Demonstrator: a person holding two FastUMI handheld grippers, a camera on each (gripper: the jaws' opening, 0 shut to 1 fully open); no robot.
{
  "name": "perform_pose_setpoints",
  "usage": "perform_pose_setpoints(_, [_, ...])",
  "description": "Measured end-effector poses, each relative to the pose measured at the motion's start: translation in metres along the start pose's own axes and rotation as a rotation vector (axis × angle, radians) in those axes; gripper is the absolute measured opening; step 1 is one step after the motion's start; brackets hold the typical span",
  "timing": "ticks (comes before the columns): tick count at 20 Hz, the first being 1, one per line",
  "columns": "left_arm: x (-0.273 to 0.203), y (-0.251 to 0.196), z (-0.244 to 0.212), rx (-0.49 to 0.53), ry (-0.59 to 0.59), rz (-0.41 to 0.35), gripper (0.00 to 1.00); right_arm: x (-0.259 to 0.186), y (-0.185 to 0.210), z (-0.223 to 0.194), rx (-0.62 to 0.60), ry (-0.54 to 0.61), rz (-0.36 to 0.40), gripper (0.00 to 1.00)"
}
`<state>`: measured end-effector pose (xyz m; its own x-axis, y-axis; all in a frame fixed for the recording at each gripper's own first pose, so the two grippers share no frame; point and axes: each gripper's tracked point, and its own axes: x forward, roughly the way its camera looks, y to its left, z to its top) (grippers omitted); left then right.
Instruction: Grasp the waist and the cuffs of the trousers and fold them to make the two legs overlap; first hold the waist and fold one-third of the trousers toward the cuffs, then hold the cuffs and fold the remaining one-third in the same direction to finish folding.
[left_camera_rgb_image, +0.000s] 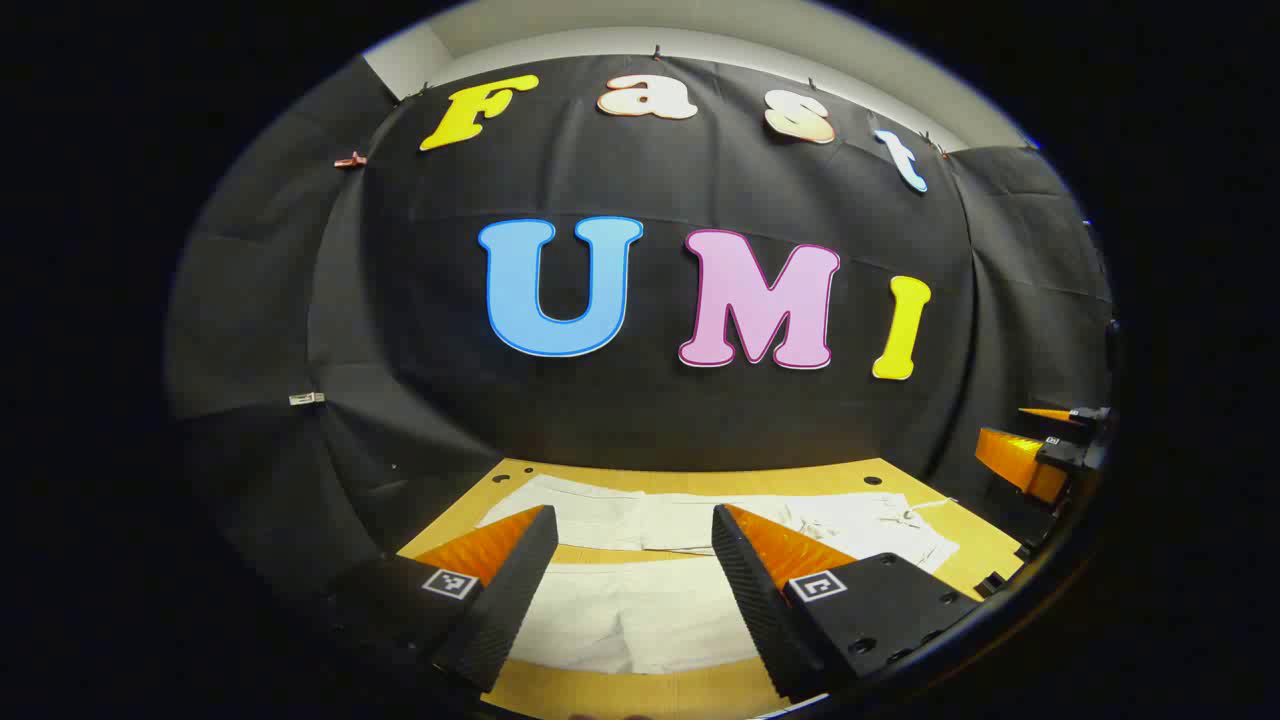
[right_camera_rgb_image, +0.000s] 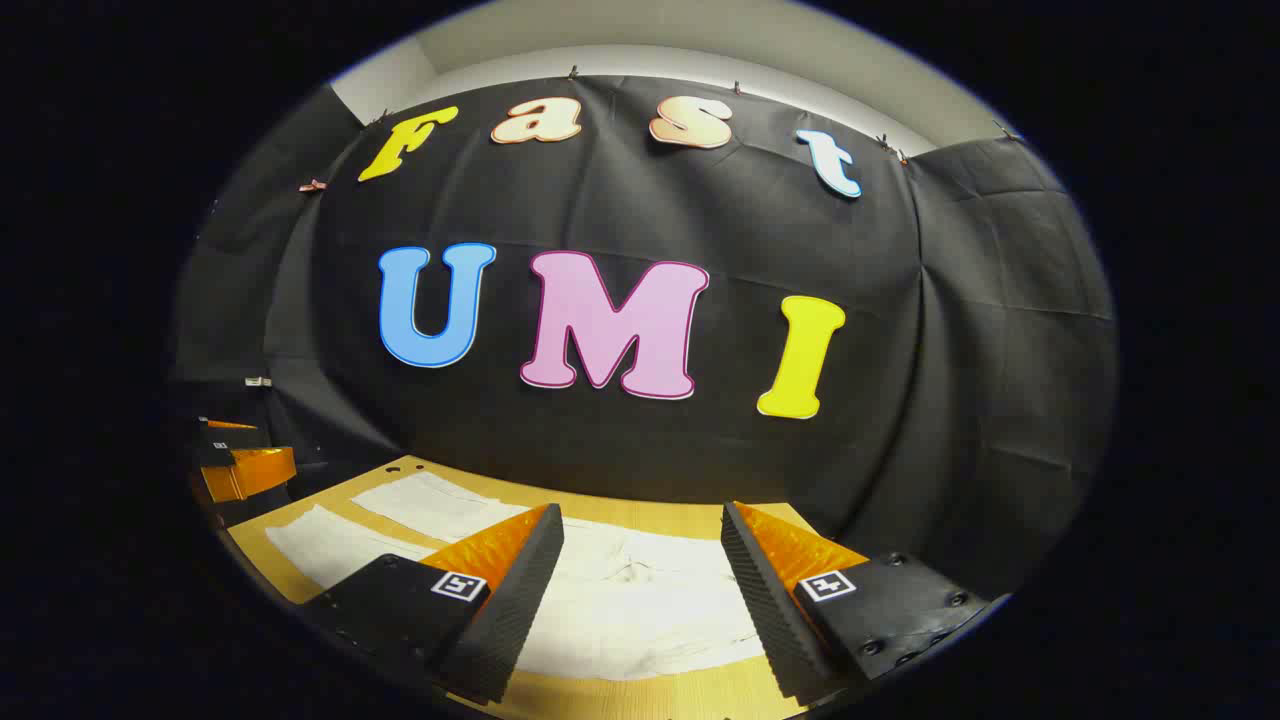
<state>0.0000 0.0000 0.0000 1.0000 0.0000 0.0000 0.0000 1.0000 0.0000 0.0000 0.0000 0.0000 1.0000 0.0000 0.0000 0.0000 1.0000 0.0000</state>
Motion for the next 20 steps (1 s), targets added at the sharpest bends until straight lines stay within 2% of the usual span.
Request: perform_pose_setpoints(20, [0.020,-0.013,-0.014,0.058,0.026,-0.019,0.97,0.031,-0.008,-0.014,-0.012,0.023,0.042,0.97])
